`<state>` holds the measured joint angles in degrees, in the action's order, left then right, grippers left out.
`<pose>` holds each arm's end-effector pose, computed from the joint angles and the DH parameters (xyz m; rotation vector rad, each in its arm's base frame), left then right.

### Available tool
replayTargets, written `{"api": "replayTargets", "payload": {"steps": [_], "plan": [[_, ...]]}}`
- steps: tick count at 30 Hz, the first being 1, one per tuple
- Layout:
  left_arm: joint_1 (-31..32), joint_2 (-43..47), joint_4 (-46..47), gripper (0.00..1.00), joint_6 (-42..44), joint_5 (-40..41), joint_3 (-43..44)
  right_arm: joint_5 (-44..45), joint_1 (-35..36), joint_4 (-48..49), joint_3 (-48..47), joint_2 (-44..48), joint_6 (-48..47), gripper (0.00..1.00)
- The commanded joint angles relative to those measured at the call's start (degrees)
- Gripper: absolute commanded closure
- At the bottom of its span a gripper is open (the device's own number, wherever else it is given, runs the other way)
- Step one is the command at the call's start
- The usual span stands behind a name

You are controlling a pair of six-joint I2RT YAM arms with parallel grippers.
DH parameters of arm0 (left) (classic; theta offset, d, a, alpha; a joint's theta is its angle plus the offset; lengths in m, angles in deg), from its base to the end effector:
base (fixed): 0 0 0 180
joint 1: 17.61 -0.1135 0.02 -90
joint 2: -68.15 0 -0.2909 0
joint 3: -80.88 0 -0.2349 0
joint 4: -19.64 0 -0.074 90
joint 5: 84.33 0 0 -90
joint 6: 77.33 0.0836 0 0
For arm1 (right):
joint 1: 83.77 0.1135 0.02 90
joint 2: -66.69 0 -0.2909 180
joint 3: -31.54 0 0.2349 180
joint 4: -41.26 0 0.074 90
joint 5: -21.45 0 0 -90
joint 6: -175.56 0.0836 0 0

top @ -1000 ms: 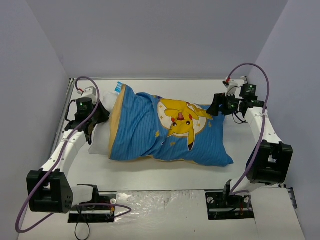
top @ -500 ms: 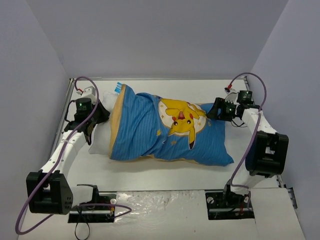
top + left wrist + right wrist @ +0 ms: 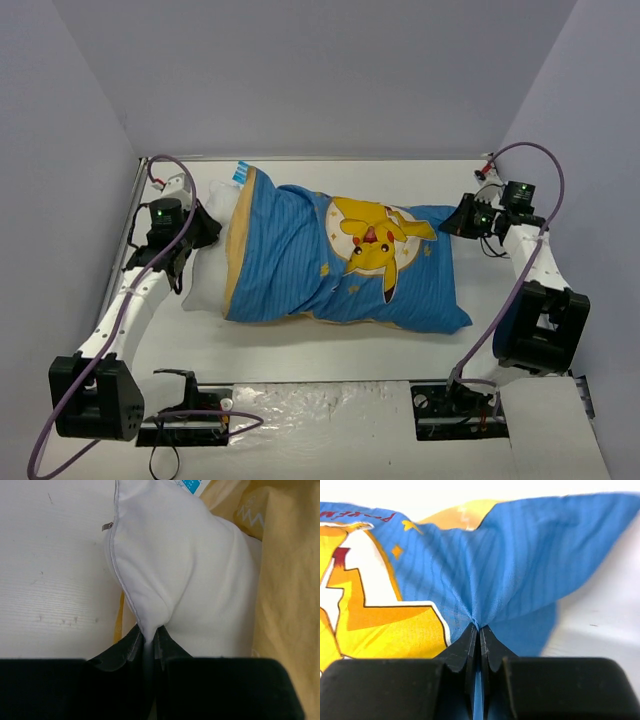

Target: Remove the pillowcase from the pillow

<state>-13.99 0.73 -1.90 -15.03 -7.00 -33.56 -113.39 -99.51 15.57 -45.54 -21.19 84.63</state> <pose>0.2841 -0.0363 0.3127 -0.2757 1.9949 -0.5708 0.3501 -0.0374 0.2809 -0.1572 2.0683 0.6806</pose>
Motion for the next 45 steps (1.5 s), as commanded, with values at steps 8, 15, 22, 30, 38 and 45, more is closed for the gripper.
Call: {"api": "replayTargets", "payload": {"steps": [8, 15, 22, 30, 38, 45], "plan": [[-3.1, 6.5, 4.5, 0.98, -2.3, 3.1, -0.1, 14.9, -8.1, 4.2, -2.1, 9.6, -12.6, 1.0], [-6.3, 5.5, 5.1, 0.98, -3.6, 3.2, -0.7, 21.5, -10.8, 8.7, -0.3, 10.0, -17.2, 1.0], [-7.0, 4.1, 5.1, 0.98, -4.4, 3.4, -0.1, 27.1, -10.7, 15.6, 0.7, 11.4, -17.4, 1.0], [-7.4, -2.1, 8.5, 0.84, -9.7, -5.3, 2.3, 22.5, -9.8, 13.1, -0.8, 11.2, -17.1, 1.0], [-6.3, 7.5, 4.4, 0.15, -8.8, -7.9, 3.4, 0.5, -5.1, -10.8, -1.3, 15.7, -35.0, 0.22], [-1.5, 27.2, -6.7, 0.06, -6.9, 1.4, -1.2, -2.1, 3.8, -30.6, -0.7, 27.9, -60.5, 0.06]]}}
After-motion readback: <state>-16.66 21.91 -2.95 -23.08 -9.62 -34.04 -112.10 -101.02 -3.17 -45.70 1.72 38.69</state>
